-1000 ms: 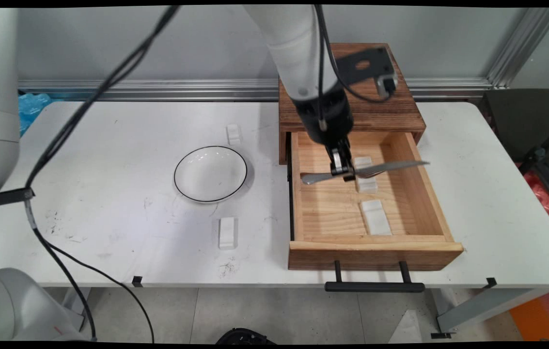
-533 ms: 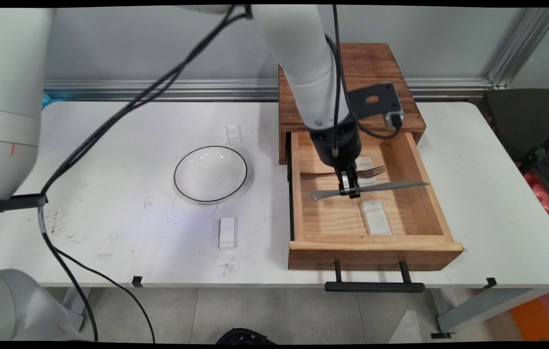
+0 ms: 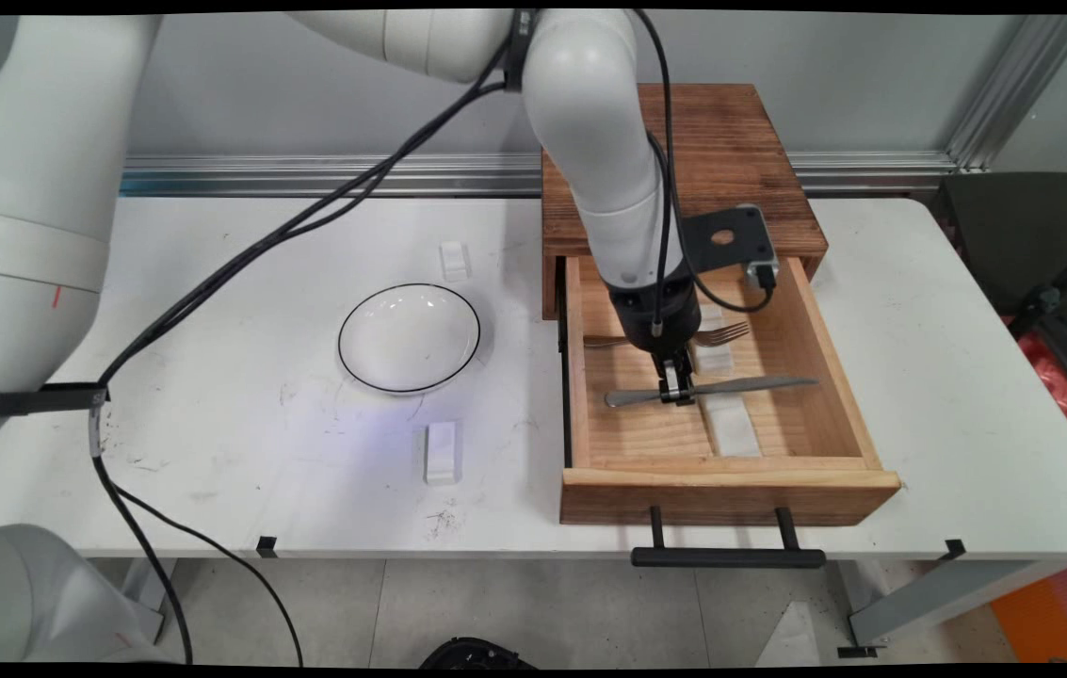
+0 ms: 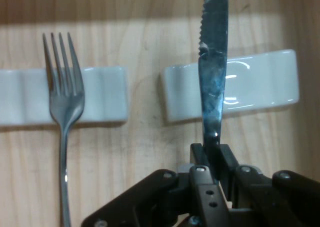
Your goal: Place the picked object into the drawer
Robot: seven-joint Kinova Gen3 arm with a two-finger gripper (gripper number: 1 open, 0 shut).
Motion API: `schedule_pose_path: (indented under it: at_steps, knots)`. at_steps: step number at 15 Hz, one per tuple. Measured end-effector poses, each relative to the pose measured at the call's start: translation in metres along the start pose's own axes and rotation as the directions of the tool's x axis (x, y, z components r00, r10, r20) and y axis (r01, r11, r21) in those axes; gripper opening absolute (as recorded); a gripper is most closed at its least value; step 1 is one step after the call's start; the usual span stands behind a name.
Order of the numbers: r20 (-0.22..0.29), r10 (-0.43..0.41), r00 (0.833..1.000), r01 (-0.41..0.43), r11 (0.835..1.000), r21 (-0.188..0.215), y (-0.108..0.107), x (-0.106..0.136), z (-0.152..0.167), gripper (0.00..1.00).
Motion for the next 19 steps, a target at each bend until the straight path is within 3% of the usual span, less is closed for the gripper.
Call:
schedule_pose_path:
  at_steps: [10,11,19]
  knots:
    - [0.012,-0.02,1.0,0.02,1.0,-0.019,0.001,-0.007,0.022,0.0]
    - [0.012,-0.021,1.0,0.021,1.0,-0.02,0.001,-0.007,0.023,1.0]
    - [0.008,-0.024,1.0,0.024,0.999,-0.028,0.002,-0.012,0.018,1.0]
